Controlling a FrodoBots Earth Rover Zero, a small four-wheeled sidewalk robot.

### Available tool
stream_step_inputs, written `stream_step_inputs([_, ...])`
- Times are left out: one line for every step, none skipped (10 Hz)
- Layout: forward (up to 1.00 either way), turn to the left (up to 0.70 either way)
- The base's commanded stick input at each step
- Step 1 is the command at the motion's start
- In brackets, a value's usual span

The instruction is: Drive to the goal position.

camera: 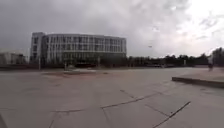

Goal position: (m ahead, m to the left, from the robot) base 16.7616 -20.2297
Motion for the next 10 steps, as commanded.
stream_step_inputs([0.70, -0.01])
stream_step_inputs([0.70, -0.01])
stream_step_inputs([0.70, -0.01])
stream_step_inputs([0.70, -0.01])
stream_step_inputs([0.70, -0.01])
stream_step_inputs([0.70, -0.01])
stream_step_inputs([0.70, -0.01])
stream_step_inputs([0.70, -0.01])
stream_step_inputs([0.70, -0.01])
stream_step_inputs([0.70, -0.01])
